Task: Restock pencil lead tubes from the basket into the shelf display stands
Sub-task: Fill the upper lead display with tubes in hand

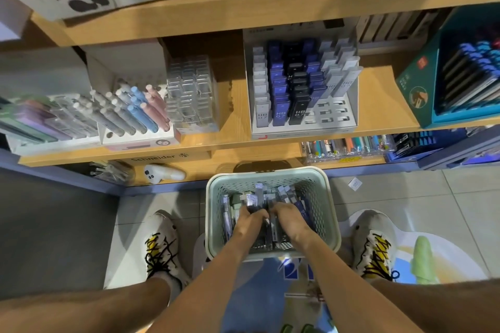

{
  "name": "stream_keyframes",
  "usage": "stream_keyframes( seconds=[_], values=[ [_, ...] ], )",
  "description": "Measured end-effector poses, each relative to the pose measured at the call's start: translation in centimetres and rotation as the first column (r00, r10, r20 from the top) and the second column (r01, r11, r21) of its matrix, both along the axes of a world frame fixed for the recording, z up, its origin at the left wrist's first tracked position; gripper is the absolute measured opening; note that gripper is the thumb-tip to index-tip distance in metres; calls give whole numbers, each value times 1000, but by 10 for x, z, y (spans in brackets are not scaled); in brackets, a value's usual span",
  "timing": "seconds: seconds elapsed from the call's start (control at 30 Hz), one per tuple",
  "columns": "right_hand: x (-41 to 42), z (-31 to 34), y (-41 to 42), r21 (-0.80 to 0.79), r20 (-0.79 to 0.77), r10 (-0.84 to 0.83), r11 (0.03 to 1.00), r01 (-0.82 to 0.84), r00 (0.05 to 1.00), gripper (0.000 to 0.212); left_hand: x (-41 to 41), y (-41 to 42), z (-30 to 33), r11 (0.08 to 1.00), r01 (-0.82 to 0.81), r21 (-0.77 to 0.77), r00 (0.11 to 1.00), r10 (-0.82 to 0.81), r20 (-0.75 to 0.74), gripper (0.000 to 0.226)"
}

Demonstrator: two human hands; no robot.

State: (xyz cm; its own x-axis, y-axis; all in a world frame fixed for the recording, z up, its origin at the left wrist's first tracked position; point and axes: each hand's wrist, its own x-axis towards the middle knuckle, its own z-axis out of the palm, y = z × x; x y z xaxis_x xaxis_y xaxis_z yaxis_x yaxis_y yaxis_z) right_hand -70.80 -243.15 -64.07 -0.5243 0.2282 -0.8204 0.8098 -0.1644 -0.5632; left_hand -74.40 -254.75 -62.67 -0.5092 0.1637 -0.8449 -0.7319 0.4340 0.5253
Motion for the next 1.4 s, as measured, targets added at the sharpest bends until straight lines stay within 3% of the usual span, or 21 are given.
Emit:
stream_keyframes(
  seconds=[0.1,0.27,0.4,0.53,0.7,0.8,0.9,1.2,1.3,1.4],
  values=[
    [0,4,-3,-24,-39,-16,1000,15,999,33,-1,-8,1,995,-72,69,997,69,43,30],
    [6,9,-2,-4,-101,-149,989,149,984,11,-4,-19,-5,961,-205,185,972,179,151,67],
    [4,20,-4,-30,-124,-244,970,242,962,6,-4,-25,2,941,-209,265,970,165,179,57],
    [3,33,-3,-128,-120,-219,971,204,968,20,-3,-31,13,921,-177,348,979,128,159,21],
    [9,61,6,-242,-173,-197,958,152,965,25,-1,-32,25,887,-141,441,990,121,74,50],
    [8,86,13,-179,-241,-106,982,63,965,30,-3,-28,38,880,-225,420,974,217,67,62],
    [7,109,14,-73,-290,-1,997,-21,957,33,-4,-25,56,856,-238,459,969,240,57,49],
    [13,160,-7,-14,-409,-214,973,228,887,24,-6,-26,122,844,-242,479,956,291,-31,46],
    [12,184,-18,93,-471,-136,975,203,871,26,-10,-31,152,839,-210,502,963,268,-44,37],
    [15,214,-24,88,-490,-69,988,128,869,24,-12,-37,178,823,-223,523,959,281,-34,44]
  ],
)
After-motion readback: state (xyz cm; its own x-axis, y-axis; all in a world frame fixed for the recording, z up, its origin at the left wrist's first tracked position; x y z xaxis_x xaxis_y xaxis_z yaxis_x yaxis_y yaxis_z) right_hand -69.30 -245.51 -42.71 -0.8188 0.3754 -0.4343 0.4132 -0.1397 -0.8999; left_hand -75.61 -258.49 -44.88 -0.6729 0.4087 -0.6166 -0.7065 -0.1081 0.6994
